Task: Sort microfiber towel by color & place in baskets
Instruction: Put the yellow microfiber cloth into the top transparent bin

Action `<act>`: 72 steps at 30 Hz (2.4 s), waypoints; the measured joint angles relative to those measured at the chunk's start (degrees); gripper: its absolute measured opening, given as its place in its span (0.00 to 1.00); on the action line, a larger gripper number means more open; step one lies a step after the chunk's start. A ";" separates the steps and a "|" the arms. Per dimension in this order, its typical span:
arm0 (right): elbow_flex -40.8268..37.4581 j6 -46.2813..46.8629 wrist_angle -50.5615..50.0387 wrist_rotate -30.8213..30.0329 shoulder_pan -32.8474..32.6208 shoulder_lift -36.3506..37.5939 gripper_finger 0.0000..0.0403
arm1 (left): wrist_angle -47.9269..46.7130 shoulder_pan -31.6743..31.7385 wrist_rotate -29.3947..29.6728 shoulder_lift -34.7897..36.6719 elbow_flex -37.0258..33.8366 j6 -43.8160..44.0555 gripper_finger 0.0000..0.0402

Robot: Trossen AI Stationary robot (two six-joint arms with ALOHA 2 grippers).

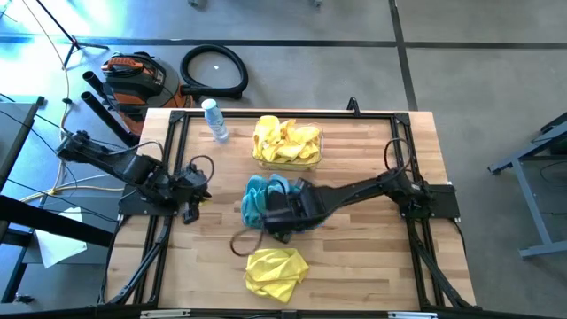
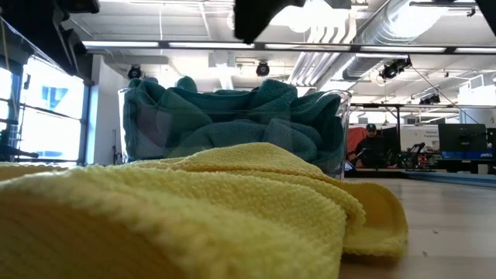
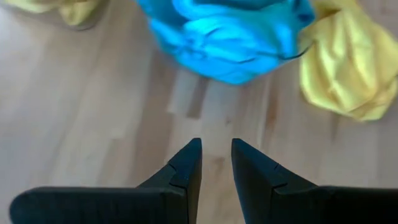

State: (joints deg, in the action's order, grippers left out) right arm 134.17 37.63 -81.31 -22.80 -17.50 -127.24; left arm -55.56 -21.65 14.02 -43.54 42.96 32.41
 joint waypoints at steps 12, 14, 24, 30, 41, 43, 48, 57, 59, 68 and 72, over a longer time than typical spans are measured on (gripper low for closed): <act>-0.02 5.14 -8.69 -7.11 -13.16 1.12 0.24 | 5.05 -14.00 7.26 -19.92 10.15 18.44 0.18; -0.02 6.51 -8.69 -8.18 -15.75 1.89 0.24 | 4.73 -16.15 8.71 -24.29 13.82 20.98 0.18; -1.64 15.95 -6.24 -10.50 -26.75 2.40 0.24 | 4.02 -22.43 12.26 -45.92 32.67 26.04 0.18; -1.64 22.48 -7.09 -6.55 -30.74 2.47 0.24 | -0.25 -23.67 12.30 -53.94 40.98 28.96 0.18; -7.55 28.43 -8.66 -11.38 -36.56 2.98 0.24 | -0.91 -23.42 13.16 -56.98 44.70 29.82 0.18; -10.32 31.34 -8.69 -12.63 -37.12 3.72 0.24 | -0.84 -23.13 13.16 -56.58 44.70 28.25 0.18; -17.45 43.00 -7.92 -14.96 -37.44 5.22 0.24 | -1.19 -21.86 11.68 -55.83 44.70 24.33 0.18; -29.48 44.89 4.24 -16.94 -36.76 7.31 0.24 | -1.11 -19.35 10.17 -55.85 44.70 19.47 0.18; -35.05 44.83 10.28 -18.00 -36.76 10.28 0.24 | -0.80 -18.63 10.09 -55.89 44.70 19.47 0.18; -63.54 41.00 38.76 -15.84 -37.61 25.65 0.24 | 1.26 -16.30 9.19 -58.04 44.70 19.63 0.18; -68.89 38.35 42.46 -15.50 -36.83 30.57 0.24 | 4.83 -15.59 9.05 -59.25 44.70 18.59 0.19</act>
State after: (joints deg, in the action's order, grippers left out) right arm 65.28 75.98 -38.85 -38.31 -54.33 -96.67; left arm -50.73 -37.24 23.07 -102.79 87.66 51.00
